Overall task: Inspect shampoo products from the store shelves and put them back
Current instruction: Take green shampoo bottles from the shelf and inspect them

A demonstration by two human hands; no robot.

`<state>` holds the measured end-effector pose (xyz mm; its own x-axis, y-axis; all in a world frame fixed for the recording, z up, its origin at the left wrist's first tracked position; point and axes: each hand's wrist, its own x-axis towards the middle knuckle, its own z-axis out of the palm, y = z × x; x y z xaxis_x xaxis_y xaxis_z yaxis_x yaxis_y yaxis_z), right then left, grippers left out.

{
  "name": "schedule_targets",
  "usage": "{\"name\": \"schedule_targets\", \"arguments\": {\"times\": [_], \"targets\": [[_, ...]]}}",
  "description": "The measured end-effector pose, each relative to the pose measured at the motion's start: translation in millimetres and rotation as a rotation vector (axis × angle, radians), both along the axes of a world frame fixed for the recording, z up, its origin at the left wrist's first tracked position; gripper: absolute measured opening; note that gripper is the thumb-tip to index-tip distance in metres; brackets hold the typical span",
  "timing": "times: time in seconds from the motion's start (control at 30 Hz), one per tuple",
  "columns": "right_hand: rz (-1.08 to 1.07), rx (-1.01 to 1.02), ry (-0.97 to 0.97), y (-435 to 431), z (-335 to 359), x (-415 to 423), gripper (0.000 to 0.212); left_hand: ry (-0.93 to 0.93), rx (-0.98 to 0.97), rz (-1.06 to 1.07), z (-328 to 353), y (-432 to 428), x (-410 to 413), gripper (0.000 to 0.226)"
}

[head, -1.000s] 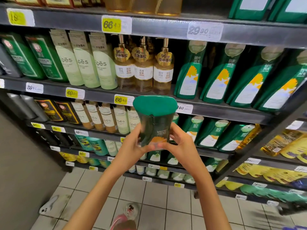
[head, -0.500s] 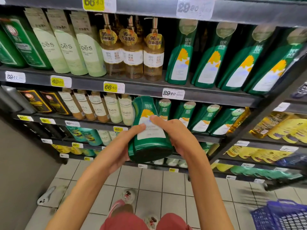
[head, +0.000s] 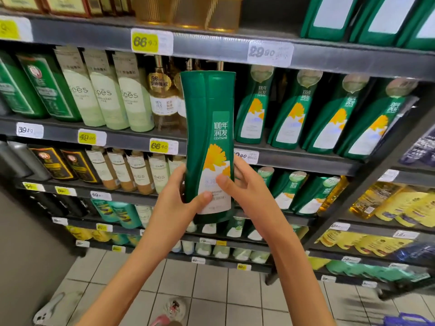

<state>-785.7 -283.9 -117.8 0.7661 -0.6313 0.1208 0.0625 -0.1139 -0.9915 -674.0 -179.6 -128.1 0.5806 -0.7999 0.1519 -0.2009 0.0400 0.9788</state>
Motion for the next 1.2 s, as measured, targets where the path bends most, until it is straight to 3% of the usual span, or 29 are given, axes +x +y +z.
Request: {"name": "schedule_targets", "arguments": {"times": [0.2,0.33,0.47,0.77,0.9,1.03,1.2], "targets": [[-0.169,-0.101,-0.121,-33.5,68.3,12.4,0.026,-0.125,-0.164,-0.108,73.1,-45.9,24.3,0.04],[-0.273,-0.16,-0.171,-67.4,124.1,27.1,0.03,-0.269,-0.187,-0.194,137.7,-90.0,45.6,0.03],[-0.313,-0.195,-0.18,-103.3,170.6,34.4,0.017,-0.353,-0.166,-0.253,184.3,-134.3,54.5,0.018],[-0.408,-0.205,-0.012,-156.0,221.4,30.9,0.026,-0.47,-0.082,-0.297,226.7,-202.6,62.1,0.016],[-0.441,-0.319,-0.008,-166.6,231.7,30.0,0.05,-0.4,-0.129,-0.307,230.6,-224.4,64.0,0.022],[-0.465,-0.379,-0.035,-183.7,229.4,34.9,0.034,-0.482,-0.168,-0.249,227.9,-242.4,67.7,0.047],[-0.475,-0.391,-0.096,-201.5,213.3,45.7,0.007,-0.486,-0.229,-0.24,213.1,-256.8,73.7,0.048]]}}
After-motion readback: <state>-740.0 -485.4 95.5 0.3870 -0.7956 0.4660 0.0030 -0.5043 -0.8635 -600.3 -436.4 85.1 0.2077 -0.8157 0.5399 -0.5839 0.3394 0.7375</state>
